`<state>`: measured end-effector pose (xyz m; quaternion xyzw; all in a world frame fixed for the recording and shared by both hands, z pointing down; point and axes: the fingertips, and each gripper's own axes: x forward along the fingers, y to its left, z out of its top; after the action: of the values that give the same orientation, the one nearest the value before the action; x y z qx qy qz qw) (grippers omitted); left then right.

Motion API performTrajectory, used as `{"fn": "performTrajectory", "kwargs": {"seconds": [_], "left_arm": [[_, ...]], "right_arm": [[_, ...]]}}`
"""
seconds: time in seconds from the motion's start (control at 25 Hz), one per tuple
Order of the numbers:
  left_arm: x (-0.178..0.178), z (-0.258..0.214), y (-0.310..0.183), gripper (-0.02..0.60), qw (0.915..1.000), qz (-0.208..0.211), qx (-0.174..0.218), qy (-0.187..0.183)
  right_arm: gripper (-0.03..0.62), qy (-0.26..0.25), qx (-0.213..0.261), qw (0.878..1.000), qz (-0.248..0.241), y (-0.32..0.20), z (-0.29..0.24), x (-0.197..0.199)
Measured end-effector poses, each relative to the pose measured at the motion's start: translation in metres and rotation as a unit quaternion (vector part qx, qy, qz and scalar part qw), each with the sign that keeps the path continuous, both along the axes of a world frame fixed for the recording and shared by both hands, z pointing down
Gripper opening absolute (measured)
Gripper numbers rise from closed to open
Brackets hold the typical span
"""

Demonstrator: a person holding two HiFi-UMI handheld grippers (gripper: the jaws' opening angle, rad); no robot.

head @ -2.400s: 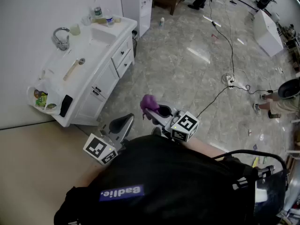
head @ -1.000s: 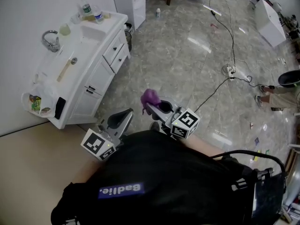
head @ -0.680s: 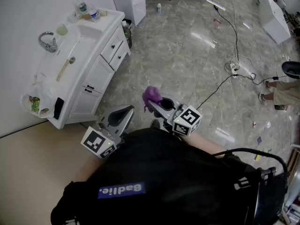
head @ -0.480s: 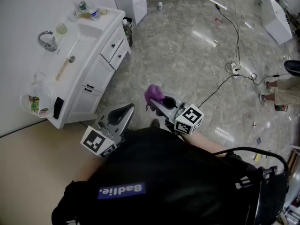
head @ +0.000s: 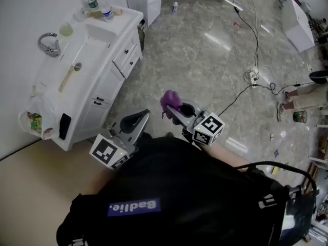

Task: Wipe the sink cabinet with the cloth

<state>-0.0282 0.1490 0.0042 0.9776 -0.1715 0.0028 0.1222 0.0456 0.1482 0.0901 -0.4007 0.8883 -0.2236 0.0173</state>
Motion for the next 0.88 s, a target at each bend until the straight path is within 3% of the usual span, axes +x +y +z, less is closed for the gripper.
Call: {"fn": "performTrajectory", "kwargs": {"seconds": [0.24,0.44,0.64,0.88], "left_arm": [[-0.035,0.012,-0.063,0.005,0.9996,0.027,-0.002,0.008],[-0.043,0.025,-0.102,0.005,0.9991,0.042,-0.009,0.006],[-0.023,0.033,-0.130,0.005,0.9995,0.028,-0.013,0.006],[0.021,0.053,-0.157,0.005,0.9995,-0.005,-0.021,-0.023]], "right_arm": [[0.071,0.011,-0.003,0.999,0.045,-0.068,0.008,-0.026],[0.071,0.014,-0.007,0.997,0.070,-0.107,0.021,-0.031],[0.071,0.006,-0.020,0.998,0.056,-0.139,0.042,-0.017],[0.071,-0.012,-0.027,1.000,0.003,-0.180,0.073,0.016]]}}
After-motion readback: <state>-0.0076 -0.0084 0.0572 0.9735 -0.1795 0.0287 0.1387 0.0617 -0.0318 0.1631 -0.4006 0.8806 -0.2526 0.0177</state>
